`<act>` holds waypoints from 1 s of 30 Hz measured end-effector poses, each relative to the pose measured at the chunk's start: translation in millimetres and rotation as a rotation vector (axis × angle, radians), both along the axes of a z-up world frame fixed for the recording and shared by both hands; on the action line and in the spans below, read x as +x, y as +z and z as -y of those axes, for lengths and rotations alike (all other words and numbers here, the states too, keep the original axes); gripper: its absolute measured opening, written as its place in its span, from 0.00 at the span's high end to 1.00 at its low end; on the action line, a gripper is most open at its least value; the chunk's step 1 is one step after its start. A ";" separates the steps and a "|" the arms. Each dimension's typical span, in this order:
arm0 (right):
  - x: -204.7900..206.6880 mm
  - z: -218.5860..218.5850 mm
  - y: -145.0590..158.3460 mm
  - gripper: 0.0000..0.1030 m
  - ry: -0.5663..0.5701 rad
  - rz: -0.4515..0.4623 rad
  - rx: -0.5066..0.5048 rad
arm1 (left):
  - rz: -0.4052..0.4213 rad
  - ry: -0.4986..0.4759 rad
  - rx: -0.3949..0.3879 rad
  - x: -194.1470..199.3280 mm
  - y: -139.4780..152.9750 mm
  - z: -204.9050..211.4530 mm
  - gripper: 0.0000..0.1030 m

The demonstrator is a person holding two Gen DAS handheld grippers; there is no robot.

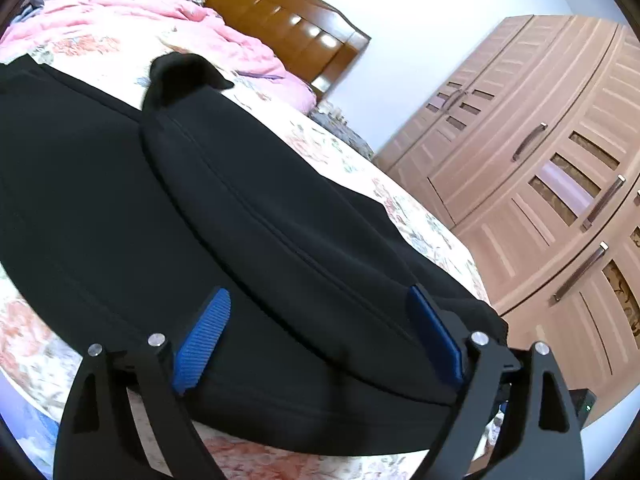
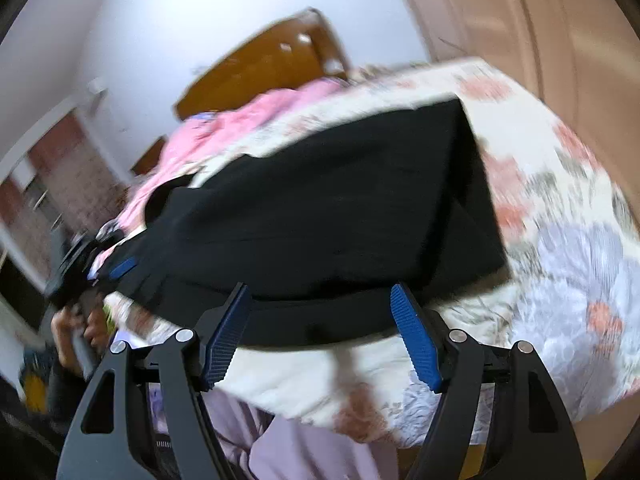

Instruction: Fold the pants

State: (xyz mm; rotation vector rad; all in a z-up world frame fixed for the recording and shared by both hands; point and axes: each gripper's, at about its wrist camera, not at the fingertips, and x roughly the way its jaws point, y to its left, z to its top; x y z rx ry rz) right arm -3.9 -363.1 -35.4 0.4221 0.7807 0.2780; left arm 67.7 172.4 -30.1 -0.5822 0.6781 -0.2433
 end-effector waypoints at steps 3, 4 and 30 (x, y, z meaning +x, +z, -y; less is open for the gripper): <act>6.7 8.9 -3.3 0.32 -0.024 -0.002 0.072 | -0.008 0.016 0.008 0.2 1.6 -8.7 0.13; 9.5 11.1 -2.8 0.32 -0.028 -0.002 0.080 | -0.018 0.023 0.018 2.6 0.5 -11.6 0.13; 7.8 10.1 11.5 0.82 -0.127 0.077 0.102 | -0.191 0.118 0.067 123.9 -15.0 -37.7 0.86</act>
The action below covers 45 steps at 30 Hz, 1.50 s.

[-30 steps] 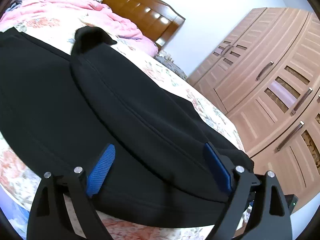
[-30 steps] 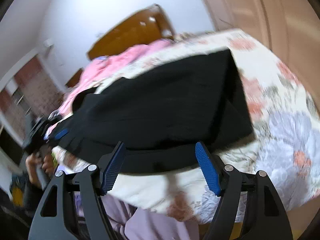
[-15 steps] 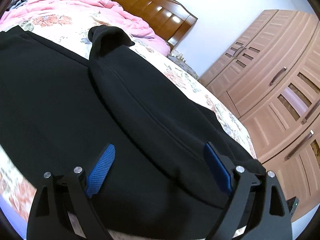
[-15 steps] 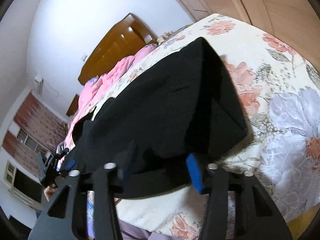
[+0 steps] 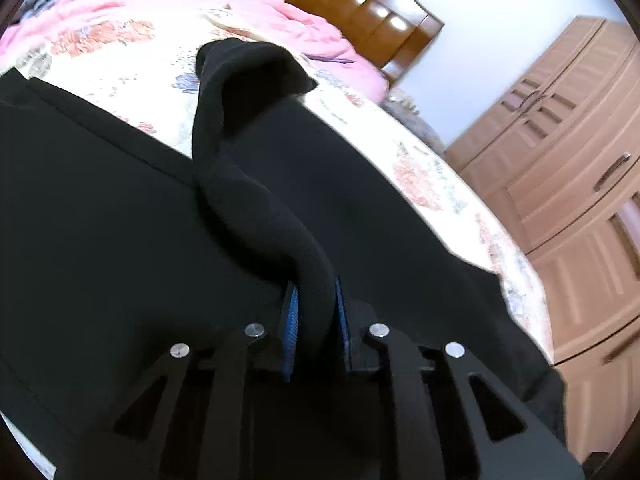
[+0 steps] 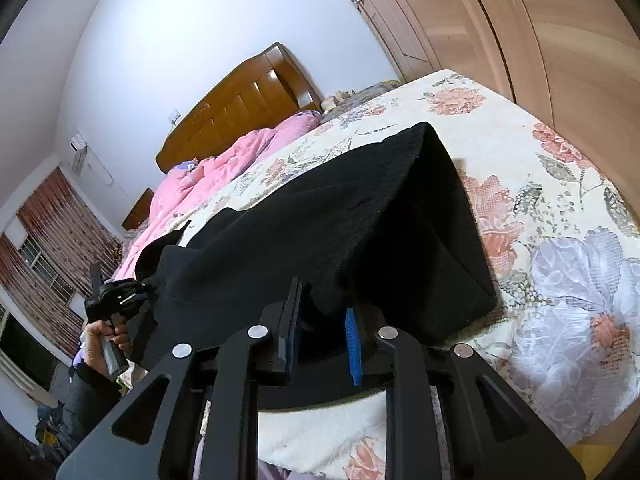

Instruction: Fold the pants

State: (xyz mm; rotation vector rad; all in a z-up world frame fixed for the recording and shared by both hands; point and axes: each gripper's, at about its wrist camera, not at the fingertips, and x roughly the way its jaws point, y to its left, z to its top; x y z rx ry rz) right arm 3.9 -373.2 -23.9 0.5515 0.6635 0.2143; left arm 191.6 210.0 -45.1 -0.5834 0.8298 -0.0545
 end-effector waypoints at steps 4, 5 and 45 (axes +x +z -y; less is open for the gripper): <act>10.4 2.4 28.4 0.83 0.028 0.057 -0.014 | 0.209 -0.025 0.118 -45.7 60.6 8.4 0.96; 10.8 3.6 36.7 0.83 0.028 0.079 -0.025 | 0.254 -0.034 0.113 -63.5 78.4 8.5 0.96; -30.1 -82.0 33.5 0.51 0.268 0.075 -0.268 | 0.077 -0.009 0.071 -159.3 -5.1 13.4 0.64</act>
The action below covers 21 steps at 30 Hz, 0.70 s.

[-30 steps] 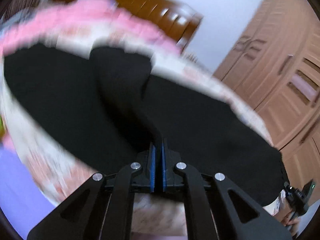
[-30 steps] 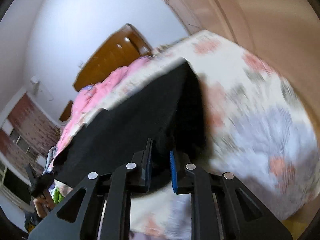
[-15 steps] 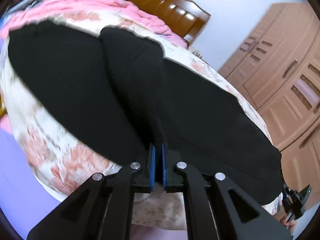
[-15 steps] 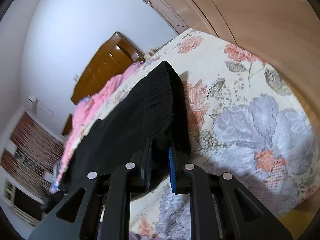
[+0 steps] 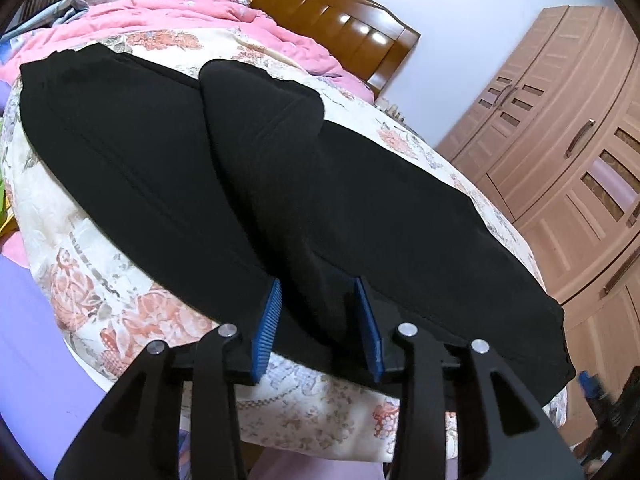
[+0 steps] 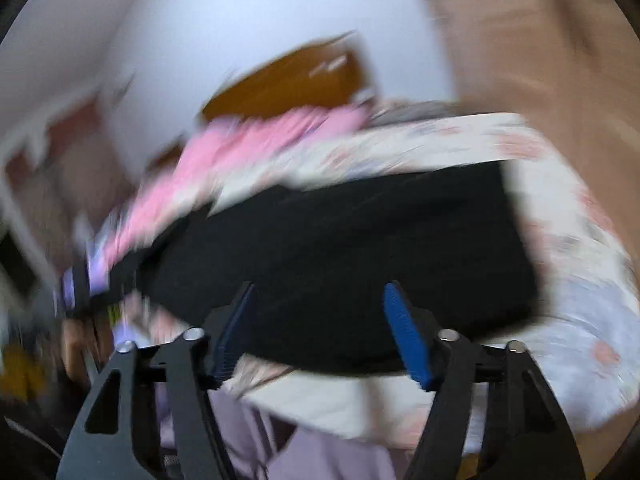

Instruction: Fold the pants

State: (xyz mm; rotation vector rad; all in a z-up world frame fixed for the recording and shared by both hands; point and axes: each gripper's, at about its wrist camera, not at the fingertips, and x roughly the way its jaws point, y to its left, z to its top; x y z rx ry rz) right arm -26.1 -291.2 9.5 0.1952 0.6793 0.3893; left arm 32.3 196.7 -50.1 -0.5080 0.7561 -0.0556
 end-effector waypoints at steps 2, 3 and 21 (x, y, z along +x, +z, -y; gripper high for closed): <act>6.7 -29.5 -14.8 0.56 0.089 -0.032 -0.092 | -0.002 -0.016 0.001 5.0 0.7 1.9 0.65; 9.9 -40.2 -24.1 0.56 0.124 -0.049 -0.124 | -0.002 -0.024 0.003 5.5 1.2 2.3 0.65; -4.2 -102.0 -44.8 0.91 0.292 0.222 -0.731 | 0.038 -0.046 0.051 10.6 6.7 5.0 0.92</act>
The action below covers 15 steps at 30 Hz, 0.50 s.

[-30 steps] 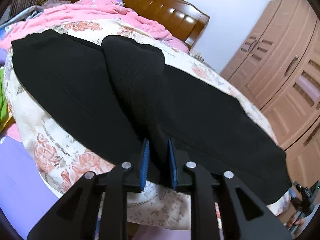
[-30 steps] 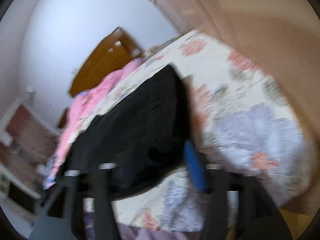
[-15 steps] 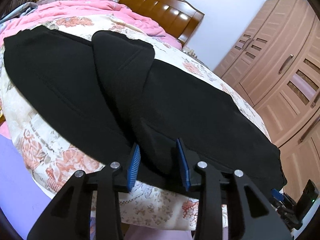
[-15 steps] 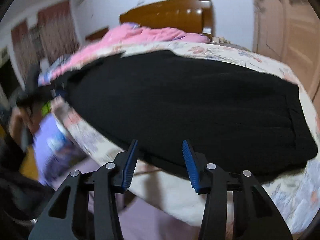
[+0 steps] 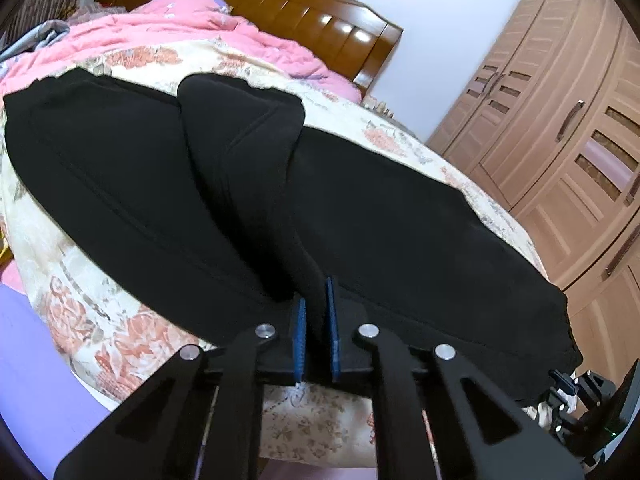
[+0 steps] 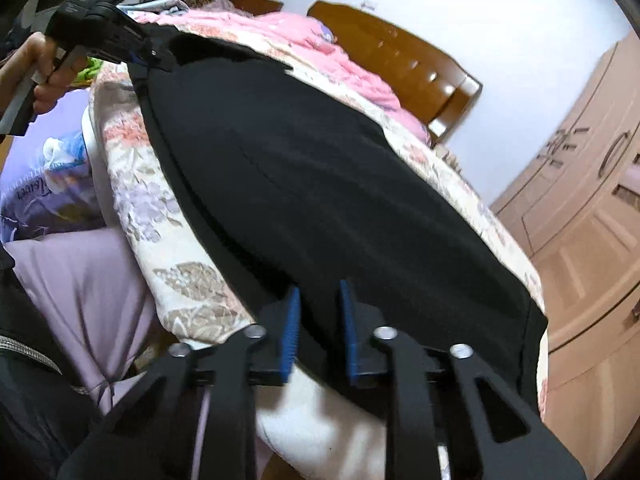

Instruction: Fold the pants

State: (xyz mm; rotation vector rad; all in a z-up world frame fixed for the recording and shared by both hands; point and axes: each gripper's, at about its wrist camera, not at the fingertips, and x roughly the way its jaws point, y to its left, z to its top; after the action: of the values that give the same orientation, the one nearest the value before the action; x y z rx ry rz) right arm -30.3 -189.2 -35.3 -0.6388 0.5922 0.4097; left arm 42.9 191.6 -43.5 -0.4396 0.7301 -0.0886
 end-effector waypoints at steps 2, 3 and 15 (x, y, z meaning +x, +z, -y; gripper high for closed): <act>-6.4 2.0 9.2 0.93 -0.002 0.035 0.026 | 0.032 0.004 0.006 -3.8 7.9 -1.0 0.93; -8.8 3.1 12.9 0.94 -0.005 0.045 0.033 | 0.046 0.006 0.010 -6.1 12.8 -1.1 0.93; -6.8 15.1 -2.4 0.89 -0.042 -0.075 0.118 | -0.043 0.010 0.082 -10.3 -3.2 2.6 0.93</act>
State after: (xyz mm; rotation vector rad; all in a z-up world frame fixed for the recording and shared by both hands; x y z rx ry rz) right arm -37.1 -204.3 -37.7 -0.4991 0.6464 0.4278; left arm 32.6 189.0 -46.7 -0.3672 0.7713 -0.0398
